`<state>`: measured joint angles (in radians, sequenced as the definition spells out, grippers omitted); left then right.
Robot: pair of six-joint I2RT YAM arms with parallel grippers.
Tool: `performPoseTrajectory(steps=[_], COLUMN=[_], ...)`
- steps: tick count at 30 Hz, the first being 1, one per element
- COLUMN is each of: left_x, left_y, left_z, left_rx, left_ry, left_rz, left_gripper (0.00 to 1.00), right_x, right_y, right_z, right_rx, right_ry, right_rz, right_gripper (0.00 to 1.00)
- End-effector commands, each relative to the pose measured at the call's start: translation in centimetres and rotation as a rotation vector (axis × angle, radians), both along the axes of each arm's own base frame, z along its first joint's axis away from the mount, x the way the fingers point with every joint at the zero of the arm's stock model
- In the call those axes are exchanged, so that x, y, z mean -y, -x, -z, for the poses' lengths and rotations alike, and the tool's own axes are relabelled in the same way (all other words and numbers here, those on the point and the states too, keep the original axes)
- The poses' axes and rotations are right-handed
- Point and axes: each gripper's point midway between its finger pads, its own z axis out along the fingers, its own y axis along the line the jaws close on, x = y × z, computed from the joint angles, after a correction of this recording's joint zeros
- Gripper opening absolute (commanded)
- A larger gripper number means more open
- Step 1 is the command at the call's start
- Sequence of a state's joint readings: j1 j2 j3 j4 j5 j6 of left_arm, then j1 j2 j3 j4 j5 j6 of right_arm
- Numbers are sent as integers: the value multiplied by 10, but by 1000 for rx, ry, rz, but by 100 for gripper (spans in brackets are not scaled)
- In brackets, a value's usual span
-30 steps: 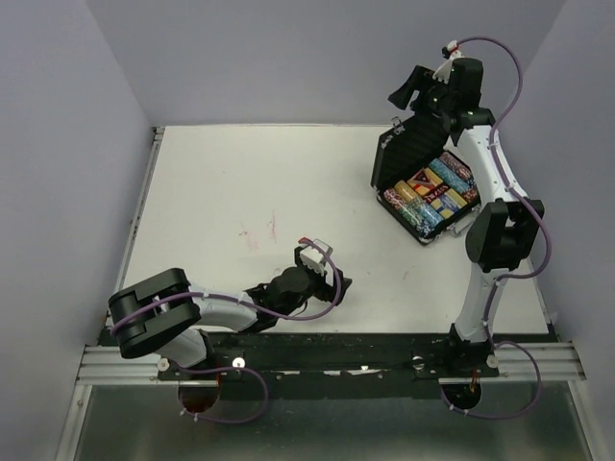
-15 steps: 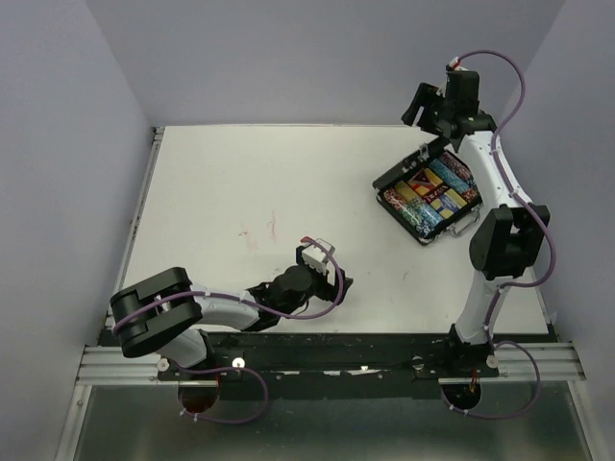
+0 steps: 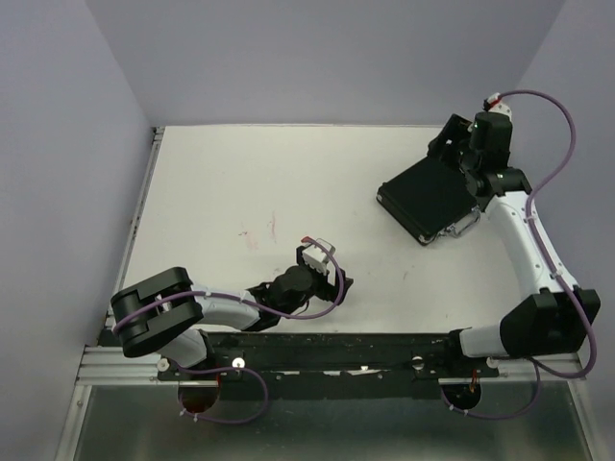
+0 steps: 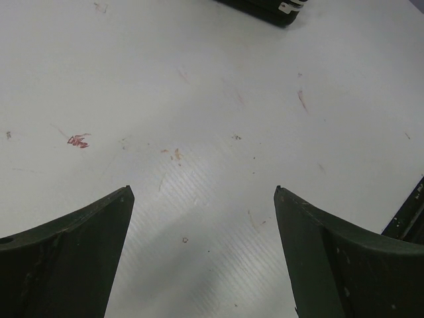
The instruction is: Pack up texas hold em set
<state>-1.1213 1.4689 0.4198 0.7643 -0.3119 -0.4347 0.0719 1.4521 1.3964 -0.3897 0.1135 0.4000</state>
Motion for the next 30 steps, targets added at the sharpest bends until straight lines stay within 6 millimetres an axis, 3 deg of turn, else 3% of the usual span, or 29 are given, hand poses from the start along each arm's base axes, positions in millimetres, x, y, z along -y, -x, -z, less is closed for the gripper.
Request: performPoseTrajectory(steps=[1,9,13,21,24,30], left_x=[2,1,0,-1,-2,-2], left_y=[-1,-1,0,0,0,-1], left_z=[-4,-5,-5,-5,-6,-6], left_rx=[13,17,17,19,20,21], left_ry=[12,19,20,25,26,28], left_rz=[-6,-7,-6,-9,-11,-14], left_gripper=[95,95,95,95,95,95], right_x=[16,16,23,36,36,40], right_y=[35,108,129,125,118,115], right_z=[26,108,140,156,160,163], right_rx=[-30,-229,-326,-333,-339,-342], right_ry=[0,-30,-13,31,36,39], right_rz=[91,105,147,207,210,238], right_gripper=[76,60,53,44,36,33])
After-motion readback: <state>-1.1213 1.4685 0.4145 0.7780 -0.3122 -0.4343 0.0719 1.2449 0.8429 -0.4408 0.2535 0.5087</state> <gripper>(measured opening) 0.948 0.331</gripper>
